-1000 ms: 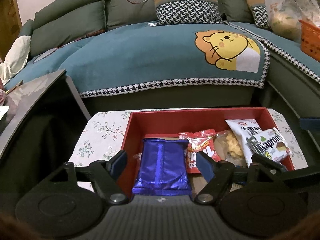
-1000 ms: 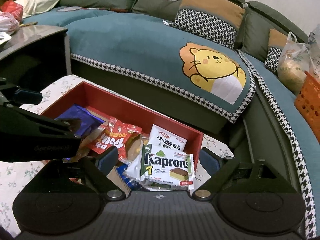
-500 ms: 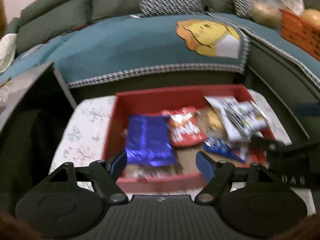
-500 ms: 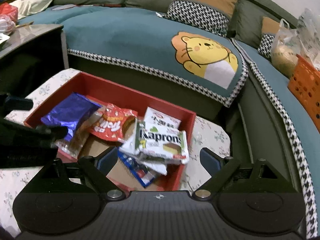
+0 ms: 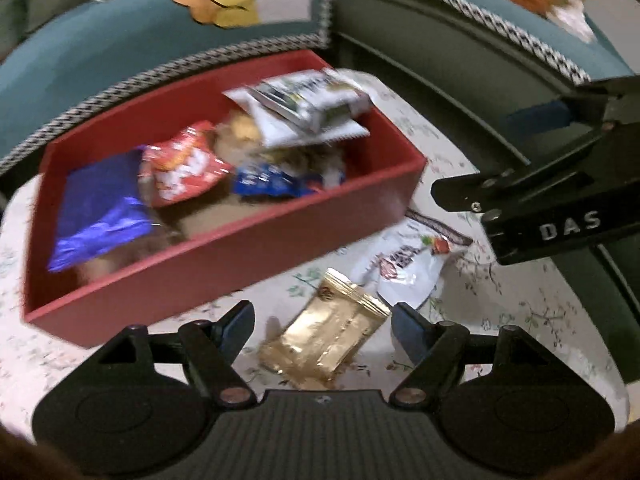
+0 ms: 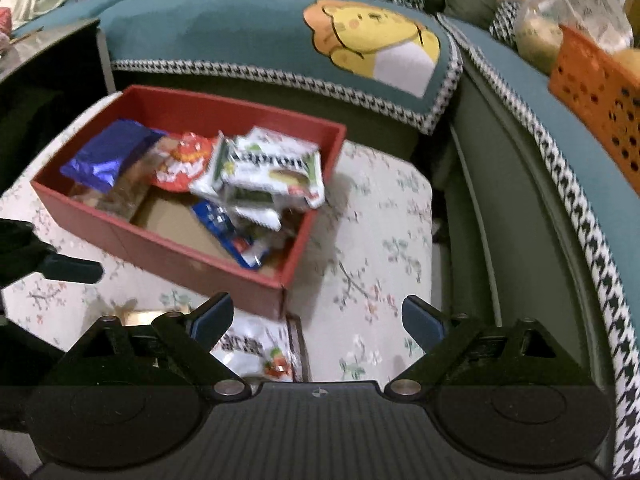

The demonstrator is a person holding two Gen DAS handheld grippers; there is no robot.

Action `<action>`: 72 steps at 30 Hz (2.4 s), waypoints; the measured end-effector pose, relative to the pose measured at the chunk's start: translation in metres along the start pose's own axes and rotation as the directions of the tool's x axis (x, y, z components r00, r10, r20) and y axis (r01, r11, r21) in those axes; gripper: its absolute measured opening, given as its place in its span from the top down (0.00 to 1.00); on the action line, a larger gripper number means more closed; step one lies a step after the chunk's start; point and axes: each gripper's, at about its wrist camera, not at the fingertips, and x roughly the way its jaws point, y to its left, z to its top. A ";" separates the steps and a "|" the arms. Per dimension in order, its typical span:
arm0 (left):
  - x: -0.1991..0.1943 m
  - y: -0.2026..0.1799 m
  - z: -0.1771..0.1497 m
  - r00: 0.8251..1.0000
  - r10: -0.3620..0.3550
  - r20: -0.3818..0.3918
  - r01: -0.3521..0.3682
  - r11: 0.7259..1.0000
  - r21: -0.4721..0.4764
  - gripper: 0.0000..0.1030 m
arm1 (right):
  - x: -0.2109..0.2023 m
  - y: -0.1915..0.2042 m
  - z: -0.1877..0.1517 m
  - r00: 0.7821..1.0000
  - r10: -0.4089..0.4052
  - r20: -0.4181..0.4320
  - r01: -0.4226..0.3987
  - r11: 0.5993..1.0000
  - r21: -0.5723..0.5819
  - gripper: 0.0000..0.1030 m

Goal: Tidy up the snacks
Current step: 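Withdraw both grippers from the red box toward the gold pack and white bag, then grasp the gold foil pack with the left gripper while the right grasps the white nut bag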

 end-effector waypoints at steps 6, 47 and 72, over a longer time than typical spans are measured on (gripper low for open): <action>0.023 -0.006 0.003 0.998 -0.053 -0.033 0.054 0.998 0.028 0.00 | 0.012 -0.009 -0.007 0.999 0.013 -0.050 -0.012 1.000 0.015 0.08; -0.008 -0.018 -0.054 0.994 0.065 -0.089 -0.069 0.997 -0.047 0.09 | 0.063 -0.005 -0.034 0.955 0.070 -0.287 -0.017 0.983 0.183 0.04; -0.010 -0.020 -0.056 0.991 0.108 -0.083 -0.115 0.989 -0.096 0.14 | 0.047 -0.014 -0.039 0.965 0.101 -0.244 -0.057 0.982 0.181 0.39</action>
